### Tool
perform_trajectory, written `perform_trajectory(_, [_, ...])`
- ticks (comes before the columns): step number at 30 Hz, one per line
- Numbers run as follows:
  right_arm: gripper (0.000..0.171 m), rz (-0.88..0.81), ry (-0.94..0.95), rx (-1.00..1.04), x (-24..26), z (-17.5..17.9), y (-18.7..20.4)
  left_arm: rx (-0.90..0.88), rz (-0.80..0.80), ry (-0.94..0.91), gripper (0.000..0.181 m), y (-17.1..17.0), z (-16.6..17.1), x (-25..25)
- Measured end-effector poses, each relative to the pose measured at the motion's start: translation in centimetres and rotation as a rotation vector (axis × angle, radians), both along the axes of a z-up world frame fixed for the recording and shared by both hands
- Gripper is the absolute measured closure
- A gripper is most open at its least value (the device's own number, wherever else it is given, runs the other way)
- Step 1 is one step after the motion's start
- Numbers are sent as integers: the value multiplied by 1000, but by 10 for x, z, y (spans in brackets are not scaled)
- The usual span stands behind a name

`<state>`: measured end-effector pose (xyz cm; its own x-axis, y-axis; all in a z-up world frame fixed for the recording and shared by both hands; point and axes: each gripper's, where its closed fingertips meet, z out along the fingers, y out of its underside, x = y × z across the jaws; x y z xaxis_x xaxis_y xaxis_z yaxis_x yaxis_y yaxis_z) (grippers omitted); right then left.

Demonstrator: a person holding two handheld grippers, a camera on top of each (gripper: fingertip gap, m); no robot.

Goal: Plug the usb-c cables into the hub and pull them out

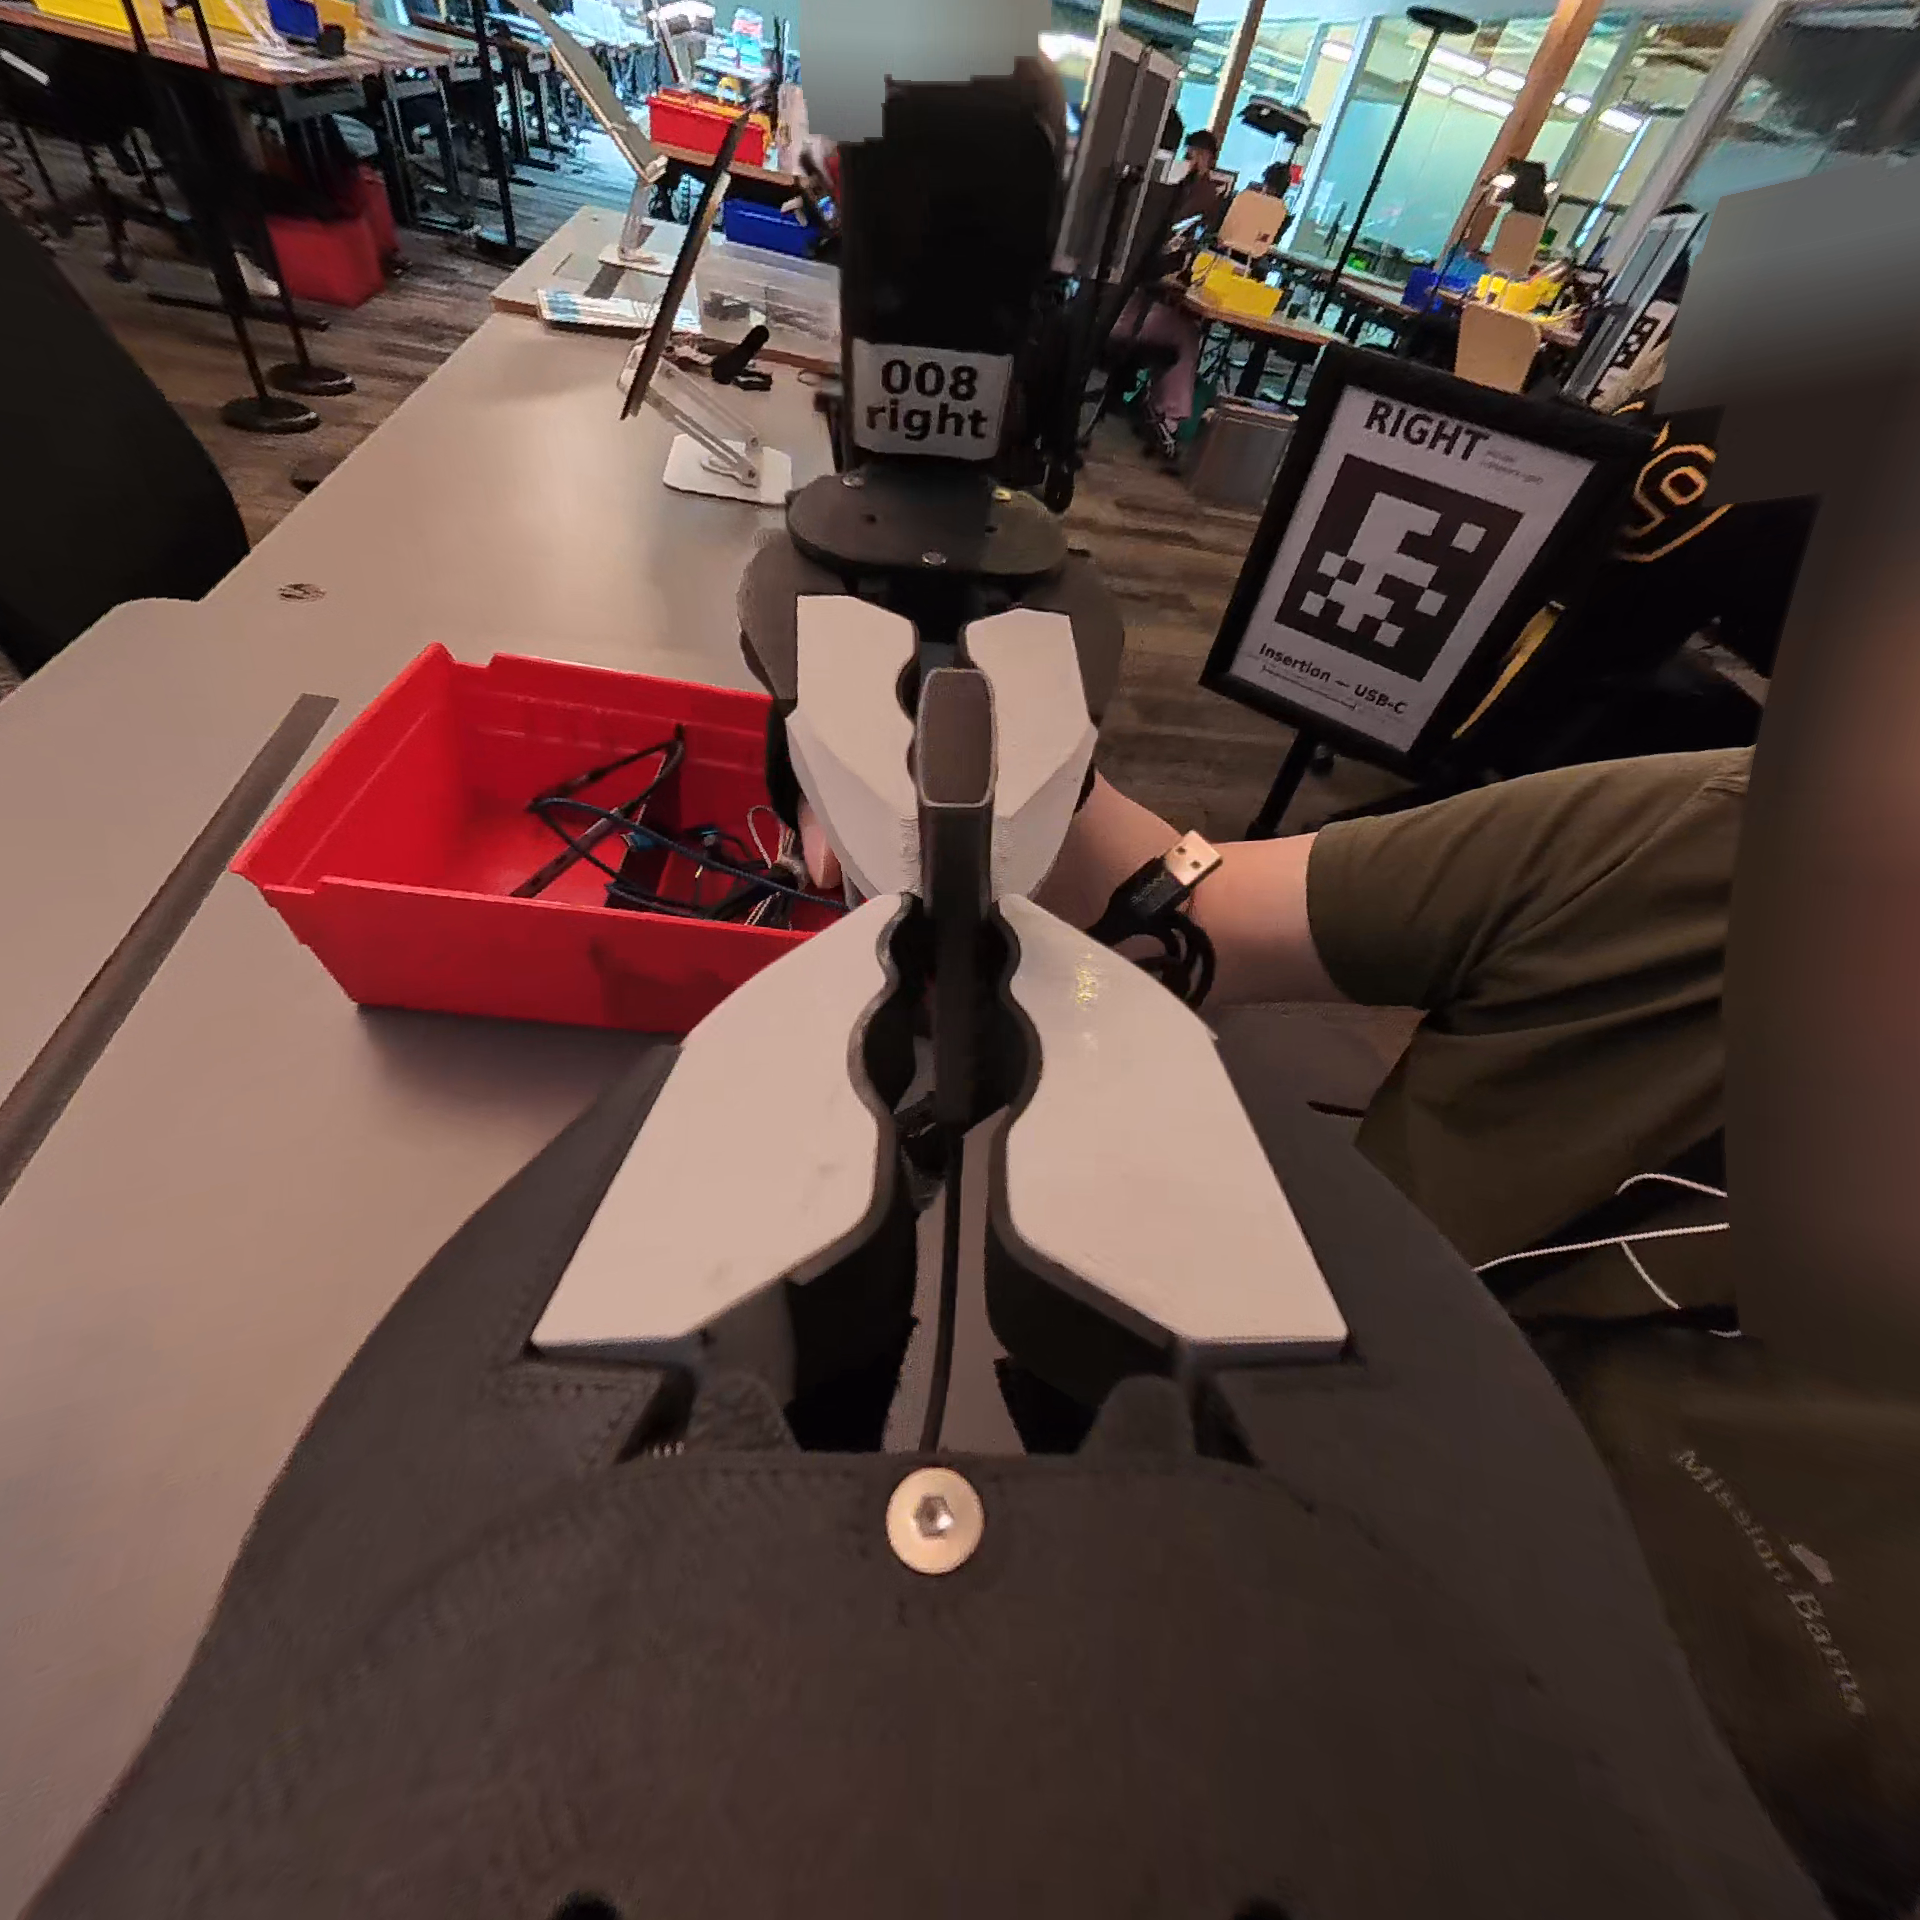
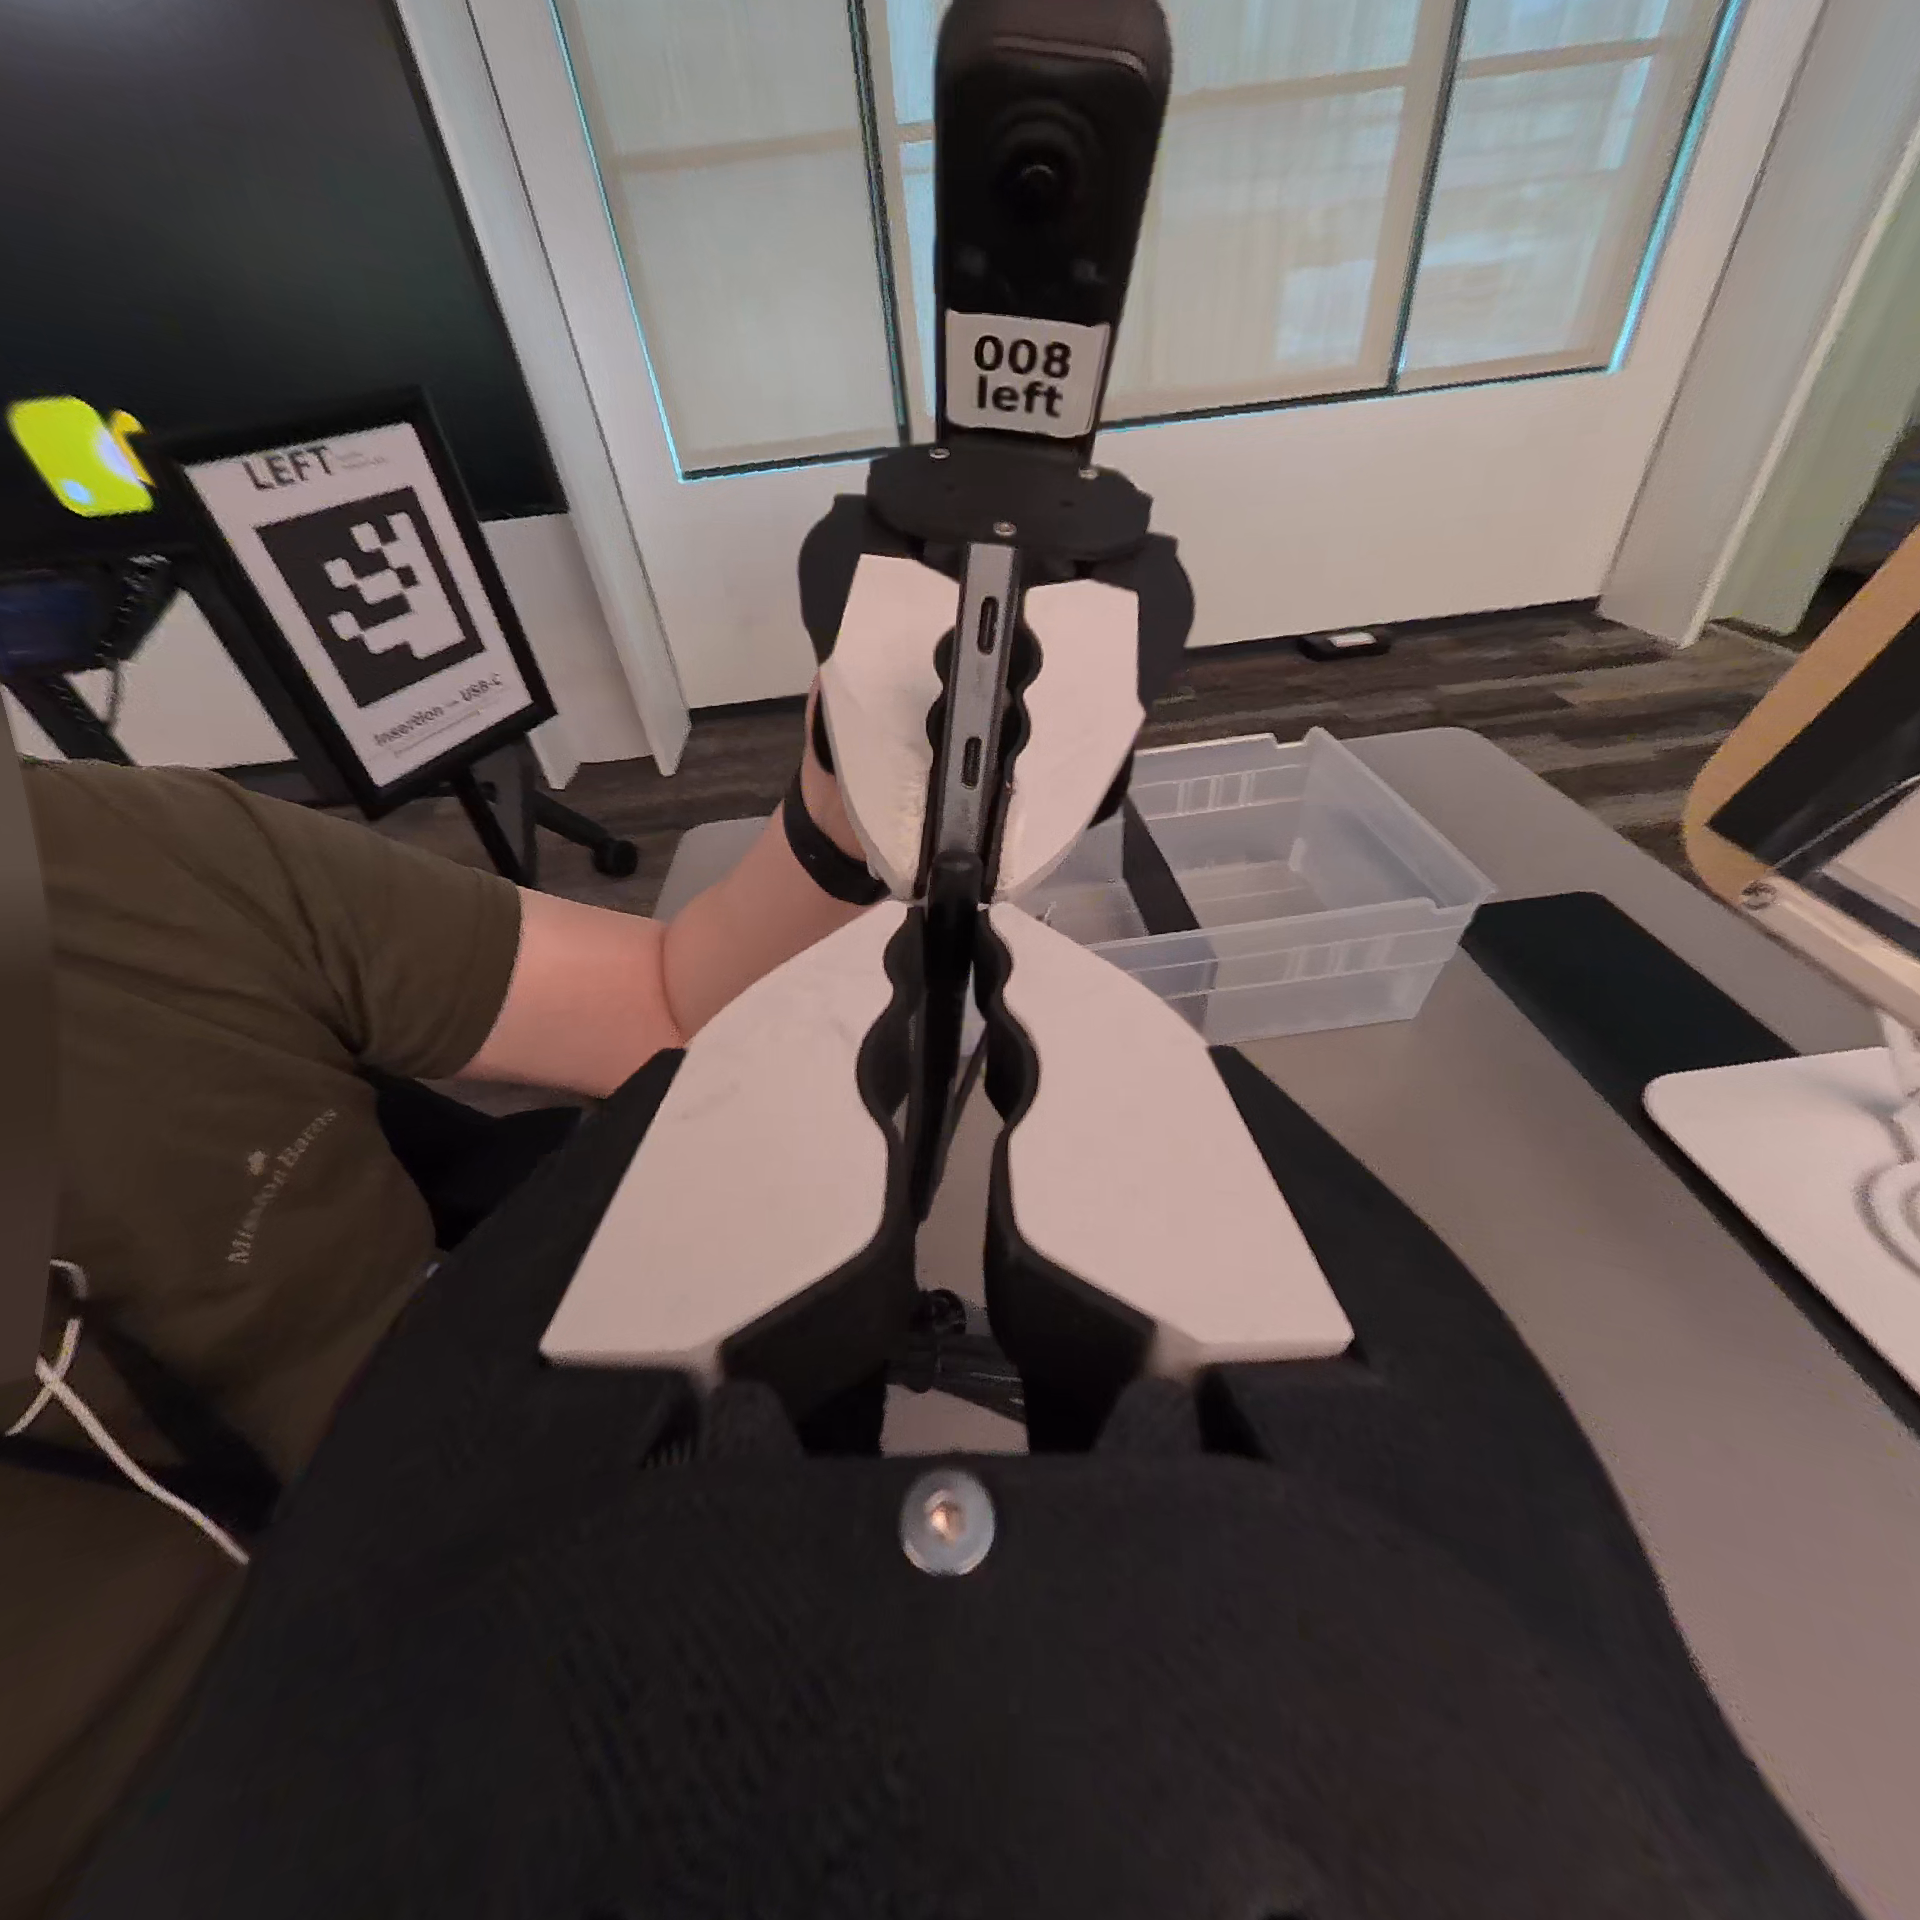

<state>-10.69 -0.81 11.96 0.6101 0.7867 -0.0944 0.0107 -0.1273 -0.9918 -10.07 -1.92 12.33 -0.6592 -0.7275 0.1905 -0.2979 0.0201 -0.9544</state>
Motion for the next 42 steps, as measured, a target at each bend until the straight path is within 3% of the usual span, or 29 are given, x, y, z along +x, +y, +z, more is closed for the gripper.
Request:
perform_trajectory(6, [161,-14,17,10,6,0,4,70,51,29,172,4,-8,3])
perform_trajectory(15, [162,-61,6,36,11,2,9,9,56,68,167,5,-13,6])
perform_trajectory(28, [162,-22,-30,-65,16,-13,8,104,79,104,172,9,-24,11])
perform_trajectory(42, [162,-62,60,41,16,18,-2,16,140,-27,172,0,11,10])
